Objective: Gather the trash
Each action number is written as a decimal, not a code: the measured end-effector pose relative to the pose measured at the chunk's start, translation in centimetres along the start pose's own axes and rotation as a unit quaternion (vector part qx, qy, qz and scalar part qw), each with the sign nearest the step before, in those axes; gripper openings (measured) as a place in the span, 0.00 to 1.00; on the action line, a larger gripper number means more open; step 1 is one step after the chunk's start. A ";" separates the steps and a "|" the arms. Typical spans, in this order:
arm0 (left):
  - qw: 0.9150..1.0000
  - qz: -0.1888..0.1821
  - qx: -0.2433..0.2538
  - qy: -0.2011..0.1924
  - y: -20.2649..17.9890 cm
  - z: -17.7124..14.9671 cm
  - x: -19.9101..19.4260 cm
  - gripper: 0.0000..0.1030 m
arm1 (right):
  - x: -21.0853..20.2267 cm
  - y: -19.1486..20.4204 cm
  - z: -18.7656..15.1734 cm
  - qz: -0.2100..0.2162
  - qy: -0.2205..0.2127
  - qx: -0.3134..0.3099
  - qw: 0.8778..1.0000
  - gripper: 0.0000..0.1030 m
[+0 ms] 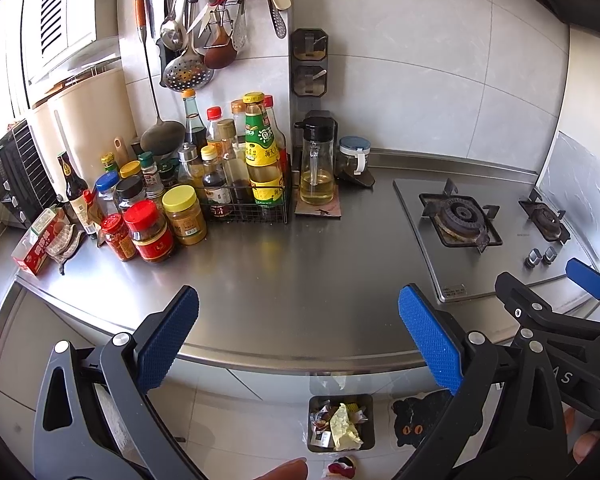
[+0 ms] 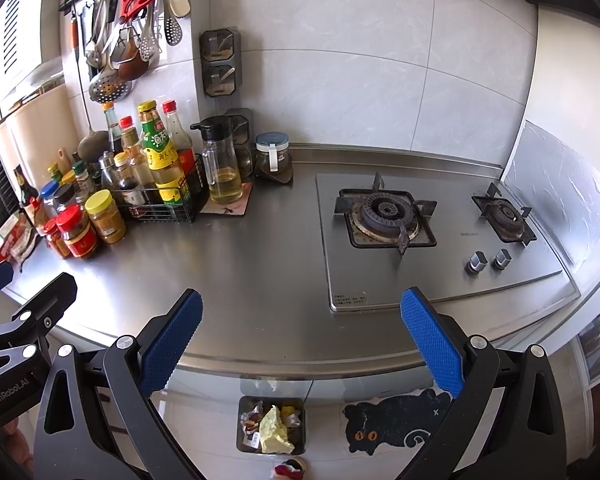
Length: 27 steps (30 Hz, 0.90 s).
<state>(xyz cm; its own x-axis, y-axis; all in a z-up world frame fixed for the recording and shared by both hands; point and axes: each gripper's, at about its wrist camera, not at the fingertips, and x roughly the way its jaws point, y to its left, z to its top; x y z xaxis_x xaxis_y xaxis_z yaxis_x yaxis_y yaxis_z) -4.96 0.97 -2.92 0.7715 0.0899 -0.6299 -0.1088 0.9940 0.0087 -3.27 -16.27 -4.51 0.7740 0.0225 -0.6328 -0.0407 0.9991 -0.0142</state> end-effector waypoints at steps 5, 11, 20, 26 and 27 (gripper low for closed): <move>1.000 -0.003 -0.002 0.001 0.1 -0.1 0.0 0.92 | -0.1 0.0 0.0 0.000 -0.001 -0.001 1.000 0.97; 1.000 -0.002 -0.001 -0.001 0.1 -0.1 0.0 0.92 | 0.0 0.1 0.3 -0.001 -0.001 -0.011 1.000 0.97; 1.000 -0.006 0.001 -0.003 0.1 0.0 -0.1 0.92 | -0.1 0.0 0.3 0.006 0.001 -0.006 1.000 0.97; 1.000 -0.008 -0.007 0.004 0.4 -0.1 0.2 0.92 | 0.0 0.3 0.3 -0.003 0.002 -0.006 1.000 0.97; 1.000 -0.007 -0.007 0.004 0.5 -0.1 0.2 0.92 | 0.1 0.3 0.3 -0.004 0.003 -0.006 1.000 0.97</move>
<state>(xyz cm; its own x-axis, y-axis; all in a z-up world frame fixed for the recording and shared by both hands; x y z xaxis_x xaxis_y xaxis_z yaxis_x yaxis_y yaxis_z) -4.88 1.46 -3.10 0.7674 0.0762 -0.6366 -0.1069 0.9942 -0.0099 -3.03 -15.97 -4.35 0.7707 0.0141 -0.6371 -0.0419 0.9987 -0.0285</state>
